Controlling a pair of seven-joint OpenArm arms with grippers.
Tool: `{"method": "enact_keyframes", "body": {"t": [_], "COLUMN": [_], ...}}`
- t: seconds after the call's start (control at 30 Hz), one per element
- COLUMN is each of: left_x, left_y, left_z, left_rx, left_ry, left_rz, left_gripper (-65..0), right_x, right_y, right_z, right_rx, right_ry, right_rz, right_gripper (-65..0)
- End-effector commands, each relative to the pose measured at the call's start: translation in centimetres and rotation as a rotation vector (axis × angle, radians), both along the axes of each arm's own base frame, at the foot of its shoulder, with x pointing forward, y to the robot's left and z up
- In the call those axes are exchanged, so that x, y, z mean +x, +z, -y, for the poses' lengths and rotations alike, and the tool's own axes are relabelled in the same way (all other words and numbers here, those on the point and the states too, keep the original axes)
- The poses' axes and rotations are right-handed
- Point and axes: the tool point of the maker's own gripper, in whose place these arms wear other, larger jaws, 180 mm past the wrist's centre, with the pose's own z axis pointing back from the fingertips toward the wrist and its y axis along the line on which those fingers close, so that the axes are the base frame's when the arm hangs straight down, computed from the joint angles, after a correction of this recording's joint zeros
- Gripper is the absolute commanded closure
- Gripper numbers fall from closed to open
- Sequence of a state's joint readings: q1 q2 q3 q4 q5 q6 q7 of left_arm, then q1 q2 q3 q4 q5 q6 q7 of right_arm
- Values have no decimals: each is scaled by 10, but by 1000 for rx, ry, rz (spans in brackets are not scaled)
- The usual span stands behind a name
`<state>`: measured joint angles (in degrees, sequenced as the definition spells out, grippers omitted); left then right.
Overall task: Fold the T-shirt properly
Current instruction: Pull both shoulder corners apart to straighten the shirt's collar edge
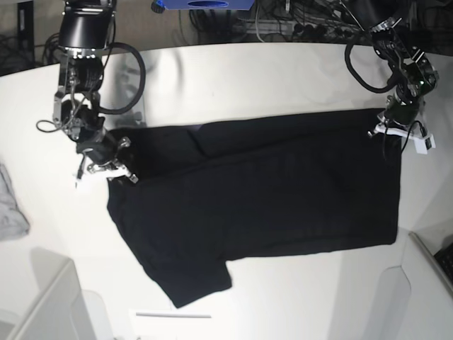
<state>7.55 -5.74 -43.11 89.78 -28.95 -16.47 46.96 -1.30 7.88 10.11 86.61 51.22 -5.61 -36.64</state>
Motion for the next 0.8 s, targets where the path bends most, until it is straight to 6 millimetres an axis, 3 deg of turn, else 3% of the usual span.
{"method": "enact_keyframes", "body": {"t": [0.0,0.2,0.27,0.4,0.47,0.57,0.77], "left_x": [7,13,13,14,12,7,-18], "left_y": [16,23,23,24,25,36,56], "left_z": [-11,-13,-13,-13,-17,-39,-68], "left_rx": [33,37,38,35,37,43,96], "left_ry": [11,16,16,16,30,109,199], "left_rz": [51,73,74,77,82,117,145], "left_gripper": [0,0,-35,-222,-303,-387,-410], "right_x": [11,10,9,9,9,7,-7], "right_y": [15,14,14,14,16,14,36], "right_z": [4,6,6,7,7,7,18], "right_rx": [-3,-3,1,2,1,0,-49], "right_ry": [-7,-14,-17,-21,-22,-22,-85], "right_rz": [52,50,49,53,58,54,163], "right_gripper": [0,0,-128,-326,-329,-299,-291]}}
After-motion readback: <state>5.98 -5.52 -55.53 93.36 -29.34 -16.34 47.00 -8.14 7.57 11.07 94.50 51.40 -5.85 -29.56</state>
